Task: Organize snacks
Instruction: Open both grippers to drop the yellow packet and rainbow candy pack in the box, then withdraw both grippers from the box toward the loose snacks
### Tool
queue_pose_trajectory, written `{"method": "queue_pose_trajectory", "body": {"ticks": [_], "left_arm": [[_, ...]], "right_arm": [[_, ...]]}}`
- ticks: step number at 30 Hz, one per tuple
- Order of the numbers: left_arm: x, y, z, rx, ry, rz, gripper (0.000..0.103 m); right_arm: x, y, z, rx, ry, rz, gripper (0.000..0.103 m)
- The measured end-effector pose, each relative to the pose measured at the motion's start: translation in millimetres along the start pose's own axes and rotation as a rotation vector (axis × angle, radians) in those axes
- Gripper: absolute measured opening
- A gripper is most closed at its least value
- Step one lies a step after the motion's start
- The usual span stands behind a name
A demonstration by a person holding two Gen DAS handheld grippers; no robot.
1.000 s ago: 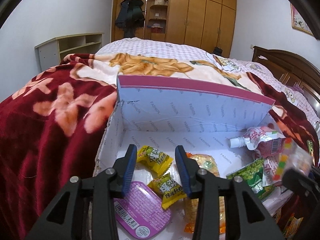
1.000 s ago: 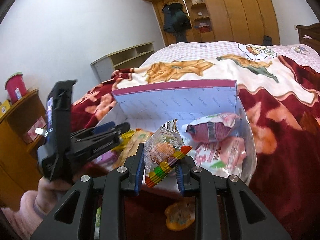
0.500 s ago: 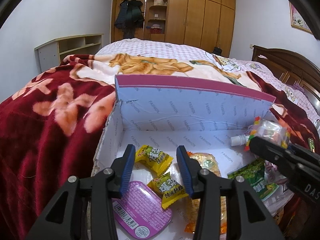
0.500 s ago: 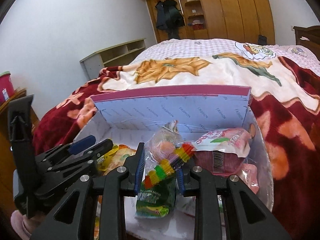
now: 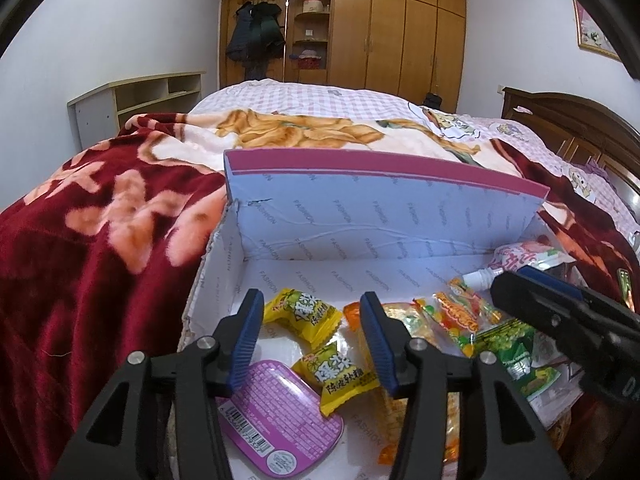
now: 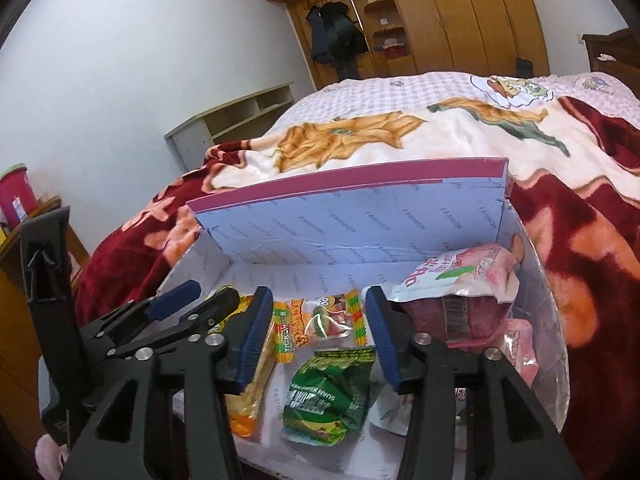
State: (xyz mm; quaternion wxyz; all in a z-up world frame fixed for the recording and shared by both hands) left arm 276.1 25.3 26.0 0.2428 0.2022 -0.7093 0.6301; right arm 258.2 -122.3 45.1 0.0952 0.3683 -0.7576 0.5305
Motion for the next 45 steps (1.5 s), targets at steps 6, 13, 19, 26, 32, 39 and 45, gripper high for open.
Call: {"method": "queue_pose_trajectory", "body": {"ticks": [6, 13, 19, 26, 32, 39, 45], "left_arm": [[6, 2, -6, 0.022, -0.006, 0.006, 0.055], [18, 8, -3, 0.011, 0.019, -0.016, 0.055], [38, 14, -5, 0.036, 0.033, -0.009, 0.055], [59, 21, -4, 0.042, 0.034, -0.003, 0.055], [77, 32, 0, 0.046, 0.041, -0.008, 0.055], [94, 40, 6, 0.030, 0.037, -0.016, 0.056], [105, 47, 2, 0.046, 0.032, -0.025, 0.056]], "right_arm": [[6, 4, -9, 0.032, -0.004, 0.009, 0.054], [17, 6, -9, 0.046, 0.038, 0.017, 0.054], [32, 11, -9, 0.040, 0.038, 0.026, 0.054], [46, 21, -11, 0.023, 0.028, 0.025, 0.054], [61, 29, -10, 0.001, 0.020, 0.030, 0.054], [78, 35, -6, -0.021, 0.019, 0.034, 0.054], [89, 42, 0, -0.031, 0.024, 0.032, 0.054]]}}
Point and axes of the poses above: each gripper's, at about its wrist camera, not at the fingertips, and x roughly against the way its jaws point, z to its right, y to its underside, the point moved 6 cm from there along -x, roughly the way its jaws point, and after that the axes turned 10 degrees about -x, right-handed, at the moved point
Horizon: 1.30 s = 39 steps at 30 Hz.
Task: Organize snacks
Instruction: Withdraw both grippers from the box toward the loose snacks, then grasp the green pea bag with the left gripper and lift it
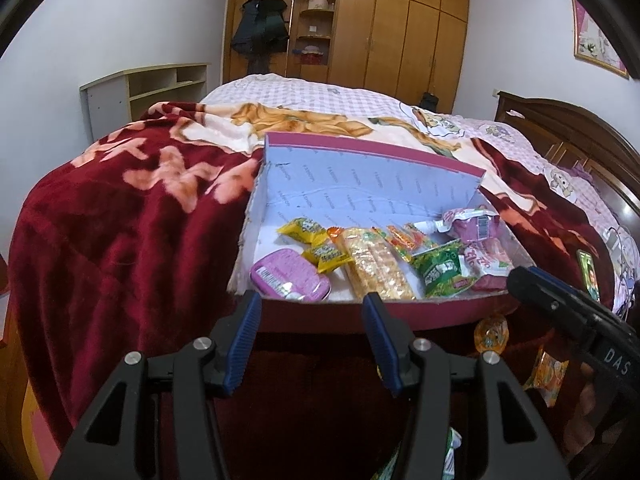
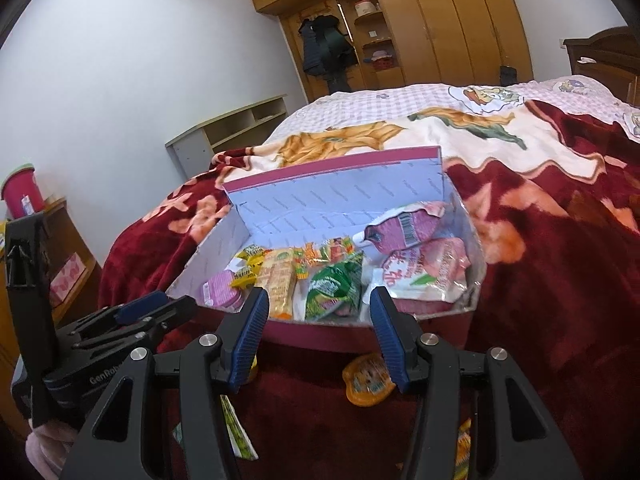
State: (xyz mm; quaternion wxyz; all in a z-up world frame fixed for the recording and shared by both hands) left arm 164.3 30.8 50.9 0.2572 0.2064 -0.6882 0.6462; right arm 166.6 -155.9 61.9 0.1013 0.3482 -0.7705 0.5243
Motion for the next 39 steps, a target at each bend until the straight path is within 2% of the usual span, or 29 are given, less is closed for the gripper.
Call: {"method": "queue_pose_trajectory", "body": {"ticks": [5, 27, 39], "left_arm": [[8, 7, 1, 0.010, 0.024, -0.010, 0.056], [26, 40, 34, -0.056, 0.087, -0.074, 0.056], [33, 51, 53, -0.083, 0.161, -0.086, 0.056]], "right_arm": [[9, 6, 5, -0.003, 0.008, -0.006, 0.054], [50, 44, 44, -0.010, 0.071, -0.050, 0.054], [61, 53, 61, 0.001, 0.107, -0.050, 0.054]]}}
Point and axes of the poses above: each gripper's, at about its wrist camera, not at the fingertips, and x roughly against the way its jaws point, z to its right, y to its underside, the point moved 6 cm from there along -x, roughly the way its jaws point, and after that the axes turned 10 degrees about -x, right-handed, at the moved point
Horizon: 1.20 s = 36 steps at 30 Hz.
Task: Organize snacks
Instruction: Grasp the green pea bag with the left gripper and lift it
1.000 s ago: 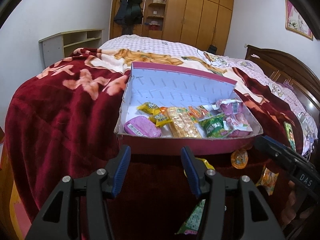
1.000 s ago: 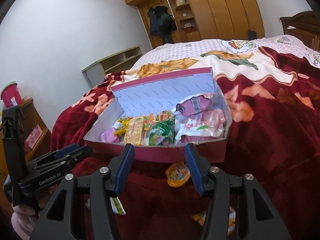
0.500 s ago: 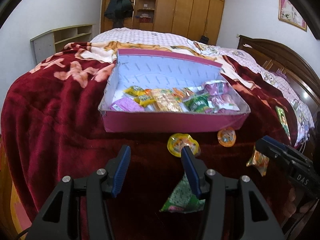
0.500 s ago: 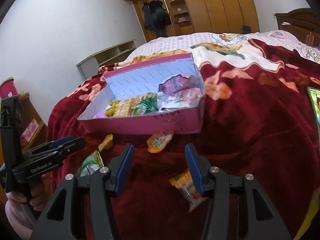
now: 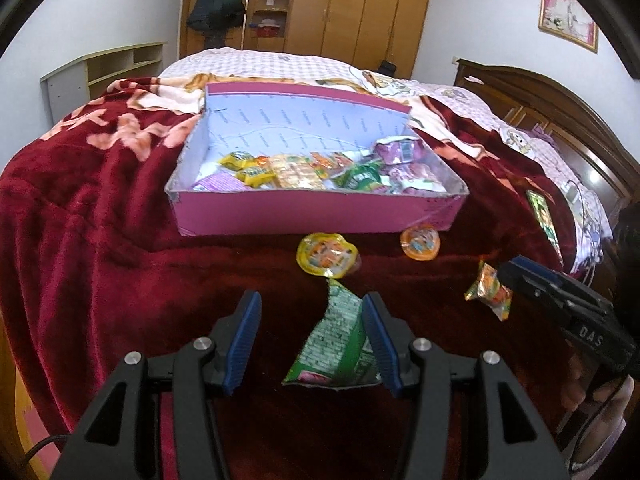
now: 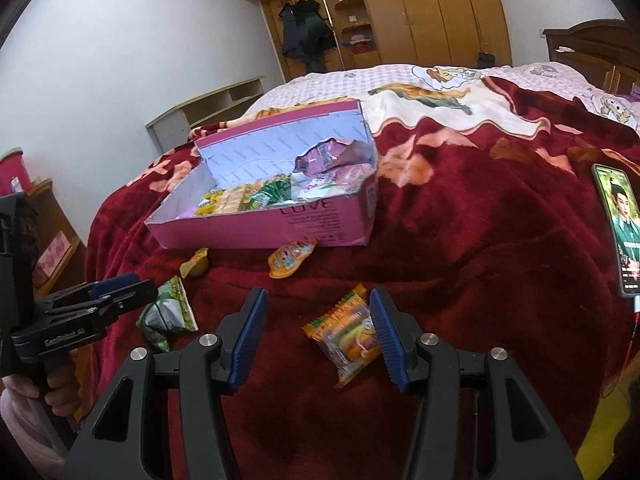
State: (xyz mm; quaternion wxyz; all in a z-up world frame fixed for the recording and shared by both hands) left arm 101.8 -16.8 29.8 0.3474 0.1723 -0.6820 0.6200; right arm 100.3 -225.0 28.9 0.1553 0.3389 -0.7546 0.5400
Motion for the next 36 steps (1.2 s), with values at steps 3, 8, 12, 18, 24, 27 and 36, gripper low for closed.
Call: {"method": "queue_pose_trajectory", "body": {"ticks": [3, 8, 12, 18, 24, 27, 36], "left_arm": [[1, 1, 5, -0.019, 0.001, 0.003, 0.056], [-1, 4, 10, -0.038, 0.012, -0.002, 0.056], [-1, 4, 10, -0.050, 0.007, 0.004, 0.059], [-1, 5, 12, -0.067, 0.003, 0.011, 0.060], [3, 4, 23, -0.130, 0.016, 0.032, 0.060], [0, 6, 25, -0.135, 0.001, 0.023, 0.060], [-17, 15, 21, -0.131, -0.043, -0.004, 0.060]], "right_arm": [[-2, 1, 3, 0.007, 0.013, -0.008, 0.054], [-5, 5, 5, 0.042, 0.037, -0.016, 0.054], [-7, 7, 4, 0.058, 0.047, -0.017, 0.054], [-7, 5, 1, 0.065, 0.043, -0.009, 0.054], [-9, 2, -10, 0.078, 0.018, -0.002, 0.054], [-14, 0, -14, 0.078, 0.009, -0.007, 0.054], [-35, -9, -22, 0.032, -0.013, -0.035, 0.054]]}}
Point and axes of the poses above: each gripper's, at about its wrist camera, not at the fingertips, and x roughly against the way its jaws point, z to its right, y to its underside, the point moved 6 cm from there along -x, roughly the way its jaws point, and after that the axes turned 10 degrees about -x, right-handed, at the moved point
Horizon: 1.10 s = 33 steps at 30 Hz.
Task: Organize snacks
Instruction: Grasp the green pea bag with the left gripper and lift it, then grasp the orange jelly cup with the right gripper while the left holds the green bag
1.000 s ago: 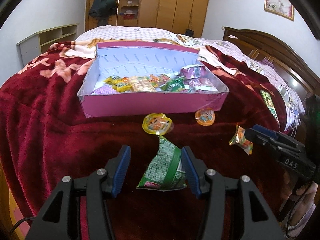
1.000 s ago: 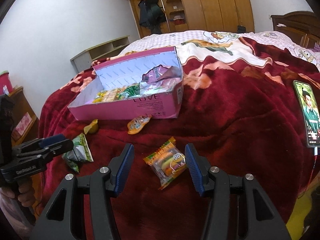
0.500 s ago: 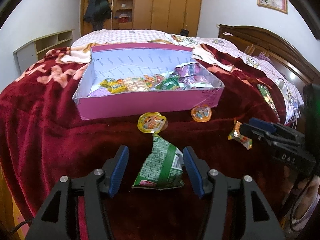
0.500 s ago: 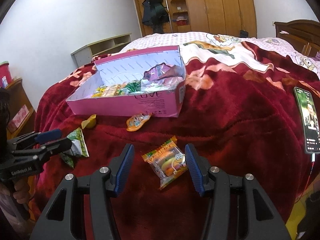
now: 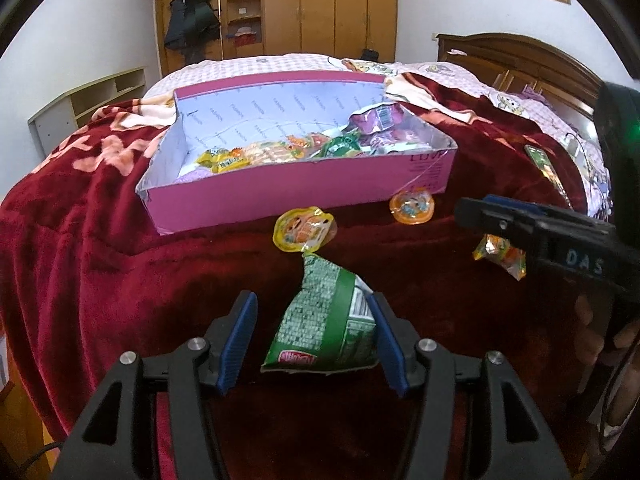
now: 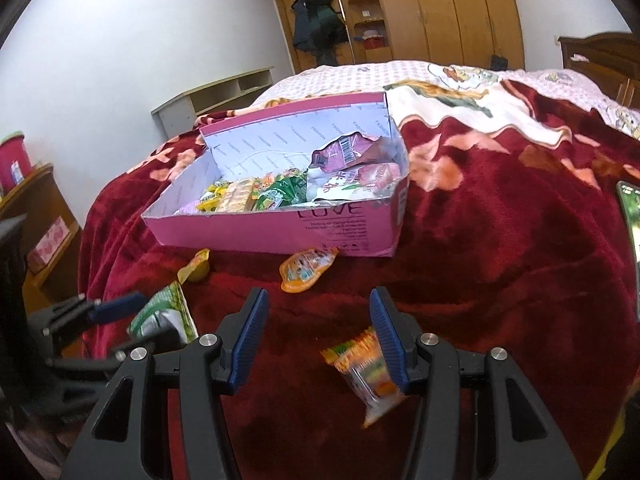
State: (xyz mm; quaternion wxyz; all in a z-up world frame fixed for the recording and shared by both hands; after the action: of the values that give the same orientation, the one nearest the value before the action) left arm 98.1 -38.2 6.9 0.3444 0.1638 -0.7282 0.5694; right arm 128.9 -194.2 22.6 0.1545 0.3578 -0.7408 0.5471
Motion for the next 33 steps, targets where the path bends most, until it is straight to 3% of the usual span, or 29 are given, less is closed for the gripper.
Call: {"method": "queue_pose_trajectory", "body": {"ticks": [14, 18, 21, 28, 33], "left_arm": [[-11, 4, 3, 0.004, 0.017, -0.003, 0.060], [-14, 5, 5, -0.001, 0.005, -0.004, 0.061], [-16, 7, 5, 0.012, 0.002, -0.008, 0.061], [-14, 7, 5, 0.018, -0.004, 0.001, 0.060], [-11, 6, 7, 0.018, -0.005, 0.013, 0.054]], "right_arm": [[-38, -4, -7, -0.052, 0.010, -0.070, 0.054], [-48, -7, -8, -0.082, -0.002, -0.075, 0.044], [-61, -2, -6, -0.100, 0.006, -0.087, 0.044], [-63, 3, -2, -0.109, -0.003, -0.071, 0.044], [-61, 4, -2, -0.103, -0.006, -0.052, 0.044]]}}
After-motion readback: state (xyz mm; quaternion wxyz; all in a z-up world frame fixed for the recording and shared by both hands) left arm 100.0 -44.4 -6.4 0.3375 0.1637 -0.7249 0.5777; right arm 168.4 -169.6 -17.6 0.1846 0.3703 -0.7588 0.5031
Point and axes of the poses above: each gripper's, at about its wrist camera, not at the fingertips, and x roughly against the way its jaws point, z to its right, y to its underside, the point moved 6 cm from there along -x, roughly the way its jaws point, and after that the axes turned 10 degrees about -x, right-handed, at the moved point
